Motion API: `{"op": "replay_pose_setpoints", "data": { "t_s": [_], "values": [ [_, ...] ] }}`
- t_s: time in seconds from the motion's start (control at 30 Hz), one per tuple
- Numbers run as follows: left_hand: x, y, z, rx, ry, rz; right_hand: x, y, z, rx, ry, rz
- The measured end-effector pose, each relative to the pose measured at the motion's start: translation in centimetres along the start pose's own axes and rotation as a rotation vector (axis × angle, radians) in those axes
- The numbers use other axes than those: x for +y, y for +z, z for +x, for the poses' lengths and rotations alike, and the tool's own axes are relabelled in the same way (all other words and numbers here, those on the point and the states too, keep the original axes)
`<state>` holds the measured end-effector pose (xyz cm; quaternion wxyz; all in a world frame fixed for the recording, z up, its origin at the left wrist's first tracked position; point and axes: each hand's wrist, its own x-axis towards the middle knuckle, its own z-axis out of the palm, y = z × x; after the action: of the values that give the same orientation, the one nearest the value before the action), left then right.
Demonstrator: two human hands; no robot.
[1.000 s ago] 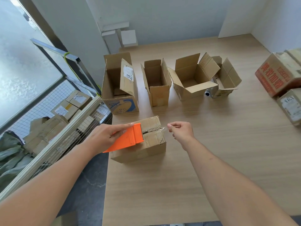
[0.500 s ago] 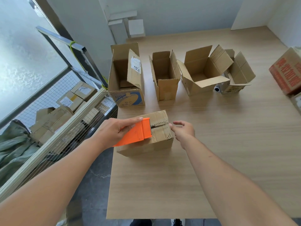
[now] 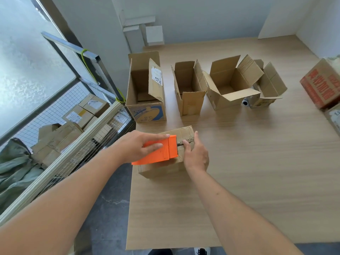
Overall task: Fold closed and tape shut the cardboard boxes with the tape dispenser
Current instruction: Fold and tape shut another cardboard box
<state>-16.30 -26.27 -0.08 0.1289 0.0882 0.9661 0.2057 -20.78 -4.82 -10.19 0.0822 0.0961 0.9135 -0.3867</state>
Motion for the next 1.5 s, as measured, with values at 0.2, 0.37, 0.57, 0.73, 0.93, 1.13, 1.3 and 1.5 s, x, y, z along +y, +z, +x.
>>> {"op": "replay_pose_setpoints", "data": {
  "t_s": [0.2,0.37,0.57,0.73,0.93,1.13,1.3,1.5],
  "values": [
    [-2.5,-2.7,0.2,-0.142,-0.014,-0.042,0.3,0.1,0.5,-0.039,0.02,-0.03],
    [-5.6,-4.6,-1.9,-0.231,-0.095,-0.147,0.2,0.0,0.5,-0.048,0.054,-0.028],
    [-9.8,-6.1,-6.0,-0.293,-0.232,-0.212,-0.1,-0.1,0.4,-0.051,0.065,-0.038],
    [-11.0,-5.3,-7.7,-0.322,-0.262,-0.314,-0.3,0.0,0.3,-0.044,0.056,-0.049],
    [-11.6,-2.7,-8.7,-0.285,-0.279,-0.39,-0.3,0.1,0.2,-0.021,0.022,-0.095],
    [-12.1,-1.8,-8.3,-0.262,-0.269,-0.423,-1.3,0.3,-1.1,0.151,-0.168,-0.508],
    [-12.2,-1.2,-7.8,-0.245,-0.254,-0.488,-4.3,2.8,-4.2,0.119,-0.369,-0.576],
    [-11.2,1.0,-7.4,-0.208,-0.225,-0.57,-3.4,5.3,-4.7,-0.083,-0.169,-0.599]
  ]
}}
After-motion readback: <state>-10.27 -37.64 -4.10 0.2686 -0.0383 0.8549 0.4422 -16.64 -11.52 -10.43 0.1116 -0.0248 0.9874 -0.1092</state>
